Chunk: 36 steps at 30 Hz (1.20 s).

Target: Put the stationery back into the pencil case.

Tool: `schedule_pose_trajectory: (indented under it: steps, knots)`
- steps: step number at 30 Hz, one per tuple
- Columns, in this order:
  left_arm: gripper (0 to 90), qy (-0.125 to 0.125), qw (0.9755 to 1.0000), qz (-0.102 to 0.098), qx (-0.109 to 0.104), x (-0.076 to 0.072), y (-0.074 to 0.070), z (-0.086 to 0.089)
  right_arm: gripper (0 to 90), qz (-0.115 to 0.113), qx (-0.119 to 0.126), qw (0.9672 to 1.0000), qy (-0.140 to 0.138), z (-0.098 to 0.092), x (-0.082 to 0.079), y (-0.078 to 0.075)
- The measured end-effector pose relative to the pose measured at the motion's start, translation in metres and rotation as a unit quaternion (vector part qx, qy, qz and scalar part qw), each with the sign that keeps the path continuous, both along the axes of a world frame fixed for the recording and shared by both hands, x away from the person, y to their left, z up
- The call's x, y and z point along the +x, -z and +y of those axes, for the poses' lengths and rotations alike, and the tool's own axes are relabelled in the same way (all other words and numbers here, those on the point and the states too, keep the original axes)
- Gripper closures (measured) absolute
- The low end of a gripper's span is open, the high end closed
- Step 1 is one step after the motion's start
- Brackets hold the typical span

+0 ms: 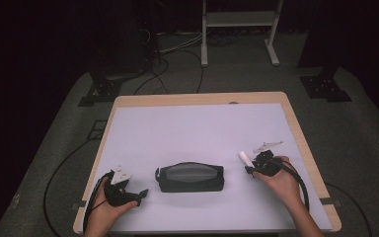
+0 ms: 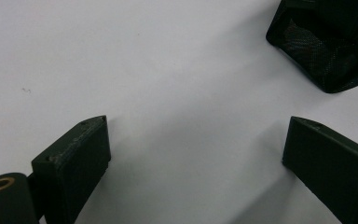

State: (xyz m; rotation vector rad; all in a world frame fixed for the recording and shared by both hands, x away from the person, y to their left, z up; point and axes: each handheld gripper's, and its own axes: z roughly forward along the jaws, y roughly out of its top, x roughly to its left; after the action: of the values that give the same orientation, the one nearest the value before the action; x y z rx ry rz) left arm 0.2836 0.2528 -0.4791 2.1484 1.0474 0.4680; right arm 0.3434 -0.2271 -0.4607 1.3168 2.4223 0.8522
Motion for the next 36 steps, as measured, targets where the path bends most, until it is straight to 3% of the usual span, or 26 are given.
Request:
schedule_pose_trajectory:
  steps: [7,13,21,36]
  knots:
    - [6.6,0.000,1.0000,0.000,0.000,0.000,0.000,0.000,67.2,-0.013,-0.012,0.9998,0.000,0.001,-0.002,0.001]
    - [6.6,0.000,1.0000,0.000,0.000,0.000,0.000,0.000,70.3,-0.019,-0.006,0.9998,-0.002,-0.001,-0.003,0.002]
    - [6.6,0.000,1.0000,0.000,0.000,0.000,0.000,0.000,70.4,-0.017,0.015,0.9997,-0.005,-0.005,-0.002,0.003]
    - [6.6,0.000,1.0000,0.000,-0.001,0.000,0.000,0.000,70.4,-0.045,0.069,0.9956,-0.043,-0.005,-0.009,-0.012]
